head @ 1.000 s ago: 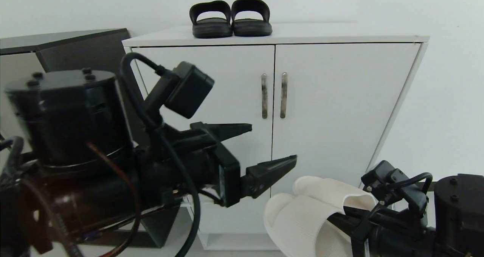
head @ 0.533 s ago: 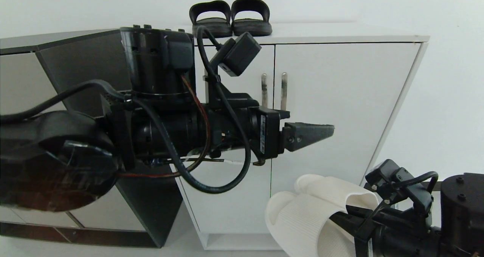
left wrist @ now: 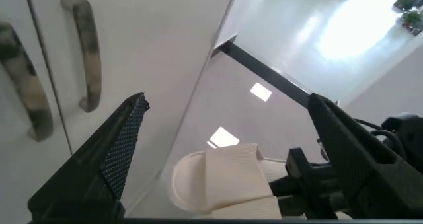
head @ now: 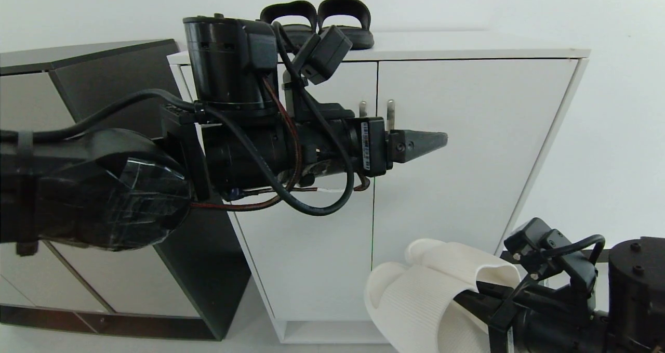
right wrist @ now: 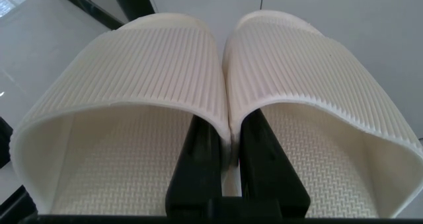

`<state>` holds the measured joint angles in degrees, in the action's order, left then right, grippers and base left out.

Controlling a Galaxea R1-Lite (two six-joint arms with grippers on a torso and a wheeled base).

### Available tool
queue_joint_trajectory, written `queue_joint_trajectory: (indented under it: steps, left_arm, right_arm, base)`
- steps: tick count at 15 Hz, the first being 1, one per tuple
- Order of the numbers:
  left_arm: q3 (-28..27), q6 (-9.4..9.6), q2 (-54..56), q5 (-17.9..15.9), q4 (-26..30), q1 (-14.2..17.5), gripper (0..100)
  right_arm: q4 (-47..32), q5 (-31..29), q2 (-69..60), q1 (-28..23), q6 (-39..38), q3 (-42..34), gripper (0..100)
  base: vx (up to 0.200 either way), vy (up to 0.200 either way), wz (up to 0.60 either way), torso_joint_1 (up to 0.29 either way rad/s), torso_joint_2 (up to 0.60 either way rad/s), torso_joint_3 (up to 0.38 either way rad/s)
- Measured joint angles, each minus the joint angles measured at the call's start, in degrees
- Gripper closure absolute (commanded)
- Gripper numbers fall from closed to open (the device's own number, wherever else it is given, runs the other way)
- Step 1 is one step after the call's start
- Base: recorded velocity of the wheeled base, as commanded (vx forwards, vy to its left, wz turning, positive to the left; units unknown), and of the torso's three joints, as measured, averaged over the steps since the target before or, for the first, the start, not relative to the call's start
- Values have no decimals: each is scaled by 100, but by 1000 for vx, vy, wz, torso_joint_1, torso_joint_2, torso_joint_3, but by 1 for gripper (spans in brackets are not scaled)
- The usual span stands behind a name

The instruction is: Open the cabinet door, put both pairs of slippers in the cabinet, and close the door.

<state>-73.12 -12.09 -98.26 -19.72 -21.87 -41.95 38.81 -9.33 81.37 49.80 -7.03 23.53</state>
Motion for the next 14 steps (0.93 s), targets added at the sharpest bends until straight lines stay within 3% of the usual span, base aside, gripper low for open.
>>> queue_joint_trajectory:
  steps: [4,14]
  left_arm:
    - [-52,13,-117,295,-185,30,0]
    - [-541,24,-679,434,-196,221,0]
  right_arm:
    - [-6,0,2,0,6,-18,100]
    - [-9,0,5,0,28,-33,100]
  base:
    - [0,0,0,0,0,0]
    - [0,0,0,0,0,0]
